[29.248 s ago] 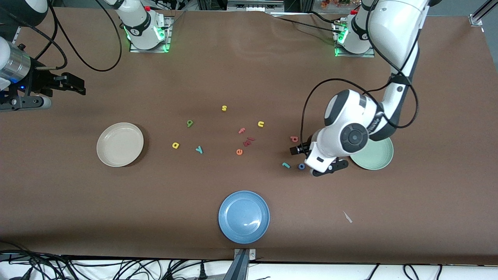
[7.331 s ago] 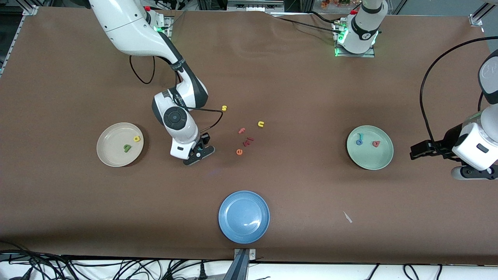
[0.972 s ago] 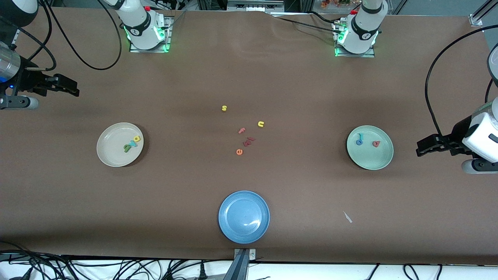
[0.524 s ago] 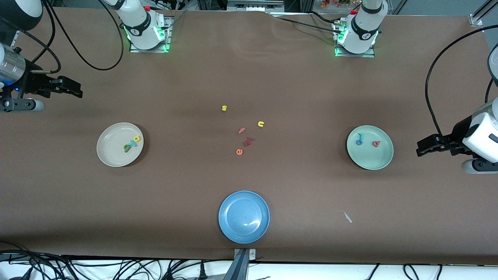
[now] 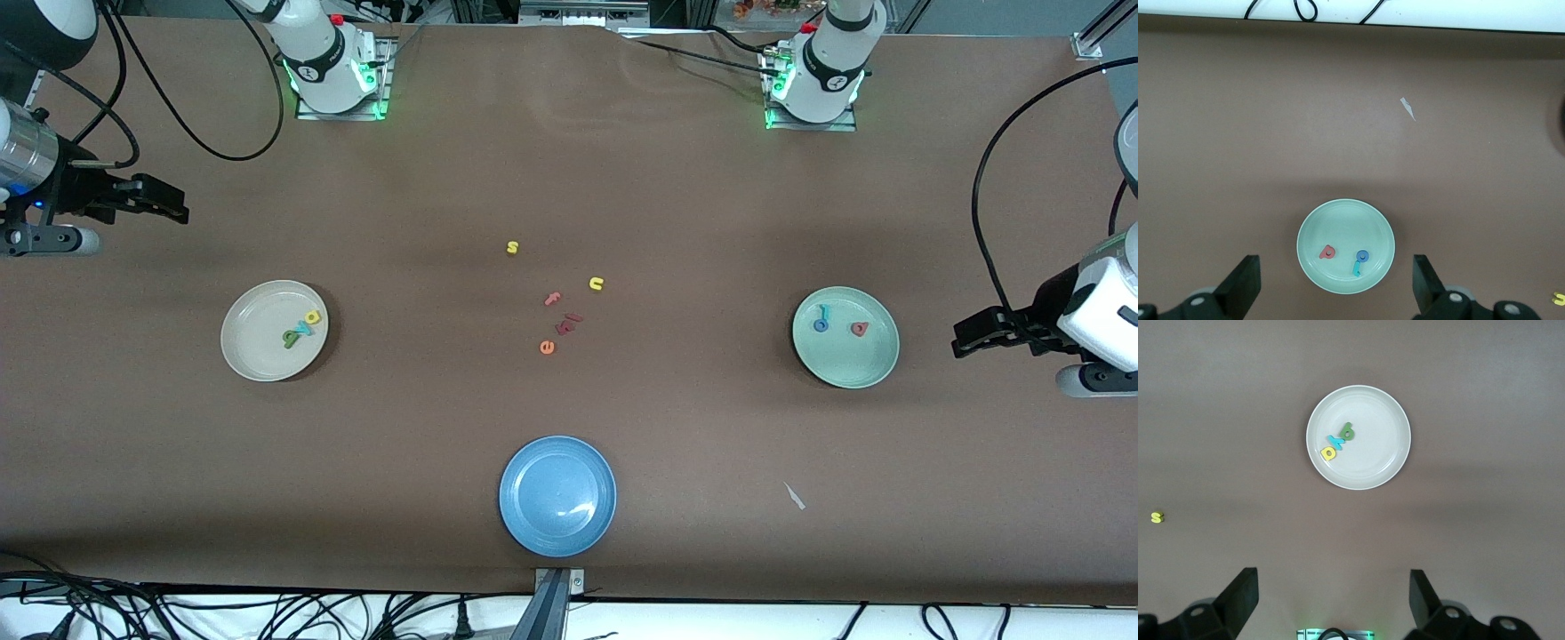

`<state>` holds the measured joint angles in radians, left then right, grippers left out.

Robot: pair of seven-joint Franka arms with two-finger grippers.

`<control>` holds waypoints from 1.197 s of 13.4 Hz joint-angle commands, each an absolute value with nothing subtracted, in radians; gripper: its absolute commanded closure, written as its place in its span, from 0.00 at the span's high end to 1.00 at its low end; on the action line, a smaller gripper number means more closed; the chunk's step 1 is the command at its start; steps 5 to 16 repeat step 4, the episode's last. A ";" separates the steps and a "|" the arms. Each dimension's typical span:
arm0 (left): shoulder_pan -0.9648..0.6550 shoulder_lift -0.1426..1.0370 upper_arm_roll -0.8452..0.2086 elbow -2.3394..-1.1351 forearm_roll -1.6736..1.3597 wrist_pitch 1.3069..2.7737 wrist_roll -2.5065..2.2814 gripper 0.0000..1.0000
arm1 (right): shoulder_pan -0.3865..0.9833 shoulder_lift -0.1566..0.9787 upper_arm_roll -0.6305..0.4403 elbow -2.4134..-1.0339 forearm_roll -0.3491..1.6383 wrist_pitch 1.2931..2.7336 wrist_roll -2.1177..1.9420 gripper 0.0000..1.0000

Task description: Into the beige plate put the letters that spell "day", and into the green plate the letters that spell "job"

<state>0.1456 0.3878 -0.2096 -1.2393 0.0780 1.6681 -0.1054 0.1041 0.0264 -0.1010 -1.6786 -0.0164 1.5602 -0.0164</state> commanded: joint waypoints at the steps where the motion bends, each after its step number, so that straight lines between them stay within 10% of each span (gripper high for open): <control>1: 0.144 0.368 -0.209 -1.250 0.109 1.655 -0.090 1.00 | 0.103 0.035 -0.101 -1.654 0.000 1.548 -0.025 1.00; 16: 0.143 0.368 -0.215 -1.247 0.104 1.655 -0.092 1.00 | 0.103 0.035 -0.101 -1.654 0.000 1.546 -0.026 1.00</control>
